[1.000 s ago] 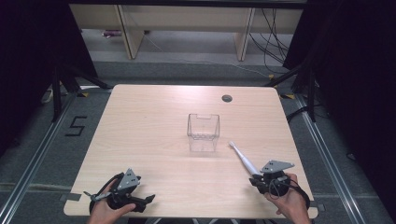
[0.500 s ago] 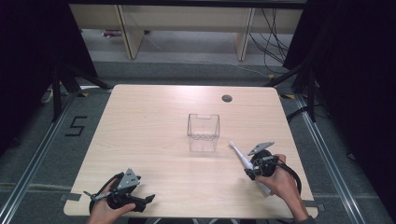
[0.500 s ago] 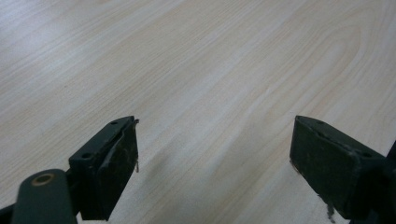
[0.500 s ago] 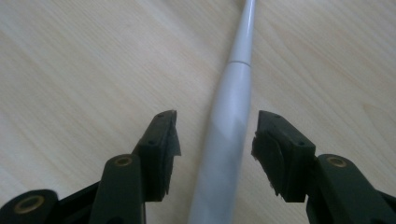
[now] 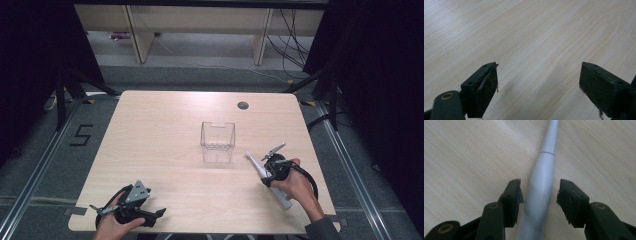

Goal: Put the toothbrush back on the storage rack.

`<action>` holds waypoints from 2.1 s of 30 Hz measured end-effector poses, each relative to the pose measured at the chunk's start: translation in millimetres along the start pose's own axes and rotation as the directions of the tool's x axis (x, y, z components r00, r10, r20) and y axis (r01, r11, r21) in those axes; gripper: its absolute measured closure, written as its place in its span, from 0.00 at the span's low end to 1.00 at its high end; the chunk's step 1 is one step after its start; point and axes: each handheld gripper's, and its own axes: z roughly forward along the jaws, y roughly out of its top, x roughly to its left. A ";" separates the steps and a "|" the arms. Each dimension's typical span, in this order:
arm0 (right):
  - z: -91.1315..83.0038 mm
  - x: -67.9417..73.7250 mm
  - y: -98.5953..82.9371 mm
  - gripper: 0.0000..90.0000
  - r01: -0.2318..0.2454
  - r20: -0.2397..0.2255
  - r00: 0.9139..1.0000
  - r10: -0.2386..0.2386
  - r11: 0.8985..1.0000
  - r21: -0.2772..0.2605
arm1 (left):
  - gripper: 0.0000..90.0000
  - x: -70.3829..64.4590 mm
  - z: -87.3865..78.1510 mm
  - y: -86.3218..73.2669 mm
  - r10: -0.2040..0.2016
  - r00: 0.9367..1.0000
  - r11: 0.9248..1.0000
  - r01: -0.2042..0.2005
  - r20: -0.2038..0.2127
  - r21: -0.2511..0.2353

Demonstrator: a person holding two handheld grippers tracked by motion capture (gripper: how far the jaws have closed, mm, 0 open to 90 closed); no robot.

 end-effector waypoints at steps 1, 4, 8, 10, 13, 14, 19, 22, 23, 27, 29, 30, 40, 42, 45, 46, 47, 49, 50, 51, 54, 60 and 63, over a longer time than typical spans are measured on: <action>1.6 -0.7 1.5 0.59 0.009 0.002 1.000 -0.009 1.000 -0.001 | 0.16 0.0 0.0 0.1 0.001 1.000 1.000 -0.001 0.000 0.000; 3.9 -0.4 5.3 0.61 0.008 -0.002 1.000 -0.008 1.000 0.023 | 0.16 0.1 0.0 0.0 -0.001 1.000 1.000 0.001 0.000 0.000; 6.3 -2.4 10.6 0.63 0.041 -0.014 0.999 -0.040 0.998 0.042 | 0.16 -0.1 -0.1 0.0 -0.002 1.000 1.000 0.002 0.000 -0.001; 8.0 -2.2 13.1 0.64 0.032 -0.018 0.999 -0.031 0.997 0.065 | 0.16 0.0 -0.1 0.0 0.000 1.000 1.000 0.000 0.000 0.000; 9.6 -2.9 15.9 0.66 0.042 -0.012 0.999 -0.041 0.994 0.097 | 0.16 0.1 -0.3 0.1 0.000 1.000 1.000 0.000 -0.002 0.001; 10.1 -2.9 16.6 0.66 0.051 -0.017 0.999 -0.050 0.994 0.101 | 0.16 0.1 -0.3 0.1 -0.001 1.000 1.000 0.001 -0.002 0.001; 10.5 -2.6 19.1 0.68 0.055 -0.024 0.998 -0.052 0.989 0.136 | 0.16 -0.1 -0.5 0.2 0.001 1.000 1.000 -0.001 -0.001 0.000; 12.3 -1.5 19.6 0.69 0.045 -0.031 0.999 -0.041 0.987 0.155 | 0.16 0.0 -0.4 0.2 0.001 1.000 1.000 -0.001 -0.002 0.000; 12.3 -1.5 19.6 0.69 0.045 -0.031 0.999 -0.041 0.987 0.155 | 0.16 0.0 -0.4 0.2 0.001 1.000 1.000 -0.001 -0.002 0.000; 14.8 -4.6 20.9 0.71 0.058 -0.050 0.997 -0.050 0.985 0.160 | 0.16 0.0 -0.4 0.3 0.004 1.000 1.000 -0.004 -0.001 0.001; 14.7 -5.1 22.6 0.72 0.040 -0.067 0.997 -0.028 0.983 0.177 | 0.16 0.0 -0.3 0.3 0.002 1.000 1.000 -0.002 -0.001 0.000; 15.1 -6.9 23.2 0.73 0.056 -0.076 0.996 -0.043 0.983 0.177 | 0.16 0.0 -0.3 0.3 0.002 1.000 1.000 -0.002 -0.001 0.000; 15.9 -10.6 28.6 0.73 0.034 -0.101 0.995 -0.010 0.971 0.237 | 0.16 -0.1 -0.7 0.4 0.000 1.000 1.000 0.000 -0.002 -0.003; 15.4 -7.6 30.2 0.74 -0.004 -0.096 0.995 0.030 0.965 0.261 | 0.16 -0.1 -0.6 0.5 0.002 1.000 1.000 -0.002 -0.002 -0.002; 16.0 -8.7 31.2 0.74 0.035 -0.093 0.996 -0.012 0.967 0.251 | 0.16 -0.1 -0.7 0.4 -0.001 1.000 1.000 0.001 -0.002 -0.004; 15.4 -7.1 31.3 0.74 0.018 -0.089 0.996 0.005 0.965 0.262 | 0.16 -0.1 -0.8 0.3 -0.003 1.000 1.000 0.003 0.000 -0.006; 14.9 -6.2 32.2 0.74 0.003 -0.086 0.996 0.021 0.961 0.275 | 0.16 0.5 -0.9 0.3 0.002 1.000 1.000 -0.002 -0.003 -0.002; 15.4 -7.1 32.1 0.74 0.008 -0.093 0.996 0.018 0.962 0.273 | 0.16 0.0 -0.8 0.3 -0.003 1.000 1.000 0.003 -0.001 -0.005; 15.0 -6.6 32.2 0.74 0.007 -0.089 0.996 0.018 0.961 0.275 | 0.16 -0.1 -0.8 0.3 -0.002 1.000 1.000 0.002 -0.001 -0.006; 15.0 -6.6 32.2 0.74 0.007 -0.089 0.996 0.018 0.961 0.275 | 0.16 -0.2 -0.7 0.3 -0.003 1.000 1.000 0.003 -0.002 -0.007; 15.0 -5.9 32.6 0.74 0.018 -0.089 0.996 0.006 0.962 0.273 | 0.16 0.0 -0.8 0.4 -0.003 1.000 1.000 0.003 -0.002 -0.005; 14.4 -6.9 30.8 0.74 0.016 -0.095 0.995 0.009 0.964 0.264 | 0.16 0.0 -0.6 0.3 -0.004 1.000 1.000 0.004 -0.003 -0.006; 14.7 -10.4 28.9 0.74 0.060 -0.108 0.993 -0.036 0.971 0.229 | 0.16 0.0 -0.6 0.4 -0.001 1.000 1.000 0.001 -0.001 -0.005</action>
